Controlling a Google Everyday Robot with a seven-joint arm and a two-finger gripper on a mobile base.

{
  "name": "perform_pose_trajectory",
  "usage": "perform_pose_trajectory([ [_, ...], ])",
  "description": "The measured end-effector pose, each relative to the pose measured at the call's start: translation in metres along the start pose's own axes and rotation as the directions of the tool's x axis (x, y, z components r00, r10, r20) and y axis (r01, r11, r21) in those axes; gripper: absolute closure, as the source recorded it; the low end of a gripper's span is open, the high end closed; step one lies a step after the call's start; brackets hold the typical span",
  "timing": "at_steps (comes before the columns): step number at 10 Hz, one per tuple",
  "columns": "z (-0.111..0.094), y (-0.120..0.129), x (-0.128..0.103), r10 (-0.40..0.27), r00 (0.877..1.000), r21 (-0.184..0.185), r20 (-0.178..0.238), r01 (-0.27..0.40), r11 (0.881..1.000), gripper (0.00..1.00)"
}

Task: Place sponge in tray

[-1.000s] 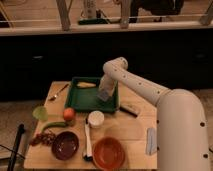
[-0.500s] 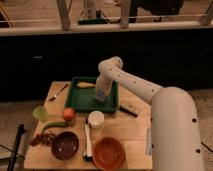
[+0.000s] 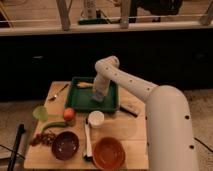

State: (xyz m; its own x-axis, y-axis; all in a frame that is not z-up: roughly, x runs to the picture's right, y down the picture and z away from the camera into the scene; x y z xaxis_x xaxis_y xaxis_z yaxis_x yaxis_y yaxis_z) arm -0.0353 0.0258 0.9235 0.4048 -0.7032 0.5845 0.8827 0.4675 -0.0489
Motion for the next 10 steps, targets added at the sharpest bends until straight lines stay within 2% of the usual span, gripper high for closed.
perform_pose_trajectory([
  [1, 0.0001, 0.0012, 0.0004, -0.002, 1.0, -0.004, 0.003, 0.002, 1.0, 0.52],
  [4, 0.0014, -0.0016, -0.0011, -0.012, 1.0, -0.014, 0.01, 0.013, 1.0, 0.24],
  [5, 0.0014, 0.0002, -0.0013, -0.013, 1.0, -0.026, 0.013, 0.013, 1.0, 0.2],
  [10, 0.0015, 0.0026, -0.0016, -0.012, 1.0, -0.028, 0.011, 0.012, 1.0, 0.2],
])
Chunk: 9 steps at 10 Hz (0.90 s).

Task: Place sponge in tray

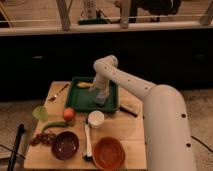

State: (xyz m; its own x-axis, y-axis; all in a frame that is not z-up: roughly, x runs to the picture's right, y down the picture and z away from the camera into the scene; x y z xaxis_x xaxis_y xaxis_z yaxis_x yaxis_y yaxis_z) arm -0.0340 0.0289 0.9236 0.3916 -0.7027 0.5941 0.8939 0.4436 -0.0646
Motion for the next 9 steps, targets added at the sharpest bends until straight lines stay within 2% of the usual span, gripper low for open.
perform_pose_trajectory([
  [9, -0.0018, 0.0076, -0.0007, 0.025, 1.0, 0.007, -0.002, -0.025, 1.0, 0.2],
])
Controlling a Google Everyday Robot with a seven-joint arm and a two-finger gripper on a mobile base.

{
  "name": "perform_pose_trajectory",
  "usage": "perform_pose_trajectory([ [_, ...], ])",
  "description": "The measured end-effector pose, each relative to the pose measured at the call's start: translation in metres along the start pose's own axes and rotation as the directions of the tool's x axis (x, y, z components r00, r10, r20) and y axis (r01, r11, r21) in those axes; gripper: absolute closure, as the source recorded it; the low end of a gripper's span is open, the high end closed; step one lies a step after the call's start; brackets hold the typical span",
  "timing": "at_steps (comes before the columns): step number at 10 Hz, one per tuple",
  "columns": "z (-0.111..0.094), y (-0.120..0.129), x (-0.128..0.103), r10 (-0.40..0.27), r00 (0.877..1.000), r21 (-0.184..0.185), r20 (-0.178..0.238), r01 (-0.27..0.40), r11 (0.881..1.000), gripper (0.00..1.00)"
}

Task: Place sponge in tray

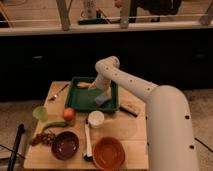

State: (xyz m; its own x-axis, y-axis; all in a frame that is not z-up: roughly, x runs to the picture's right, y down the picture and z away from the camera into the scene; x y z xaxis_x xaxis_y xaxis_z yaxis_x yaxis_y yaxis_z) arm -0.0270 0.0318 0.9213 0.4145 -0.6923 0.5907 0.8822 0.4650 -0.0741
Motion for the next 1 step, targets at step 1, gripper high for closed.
perform_pose_trajectory([
  [1, -0.001, 0.001, 0.0001, 0.005, 1.0, 0.001, -0.001, -0.005, 1.0, 0.2],
])
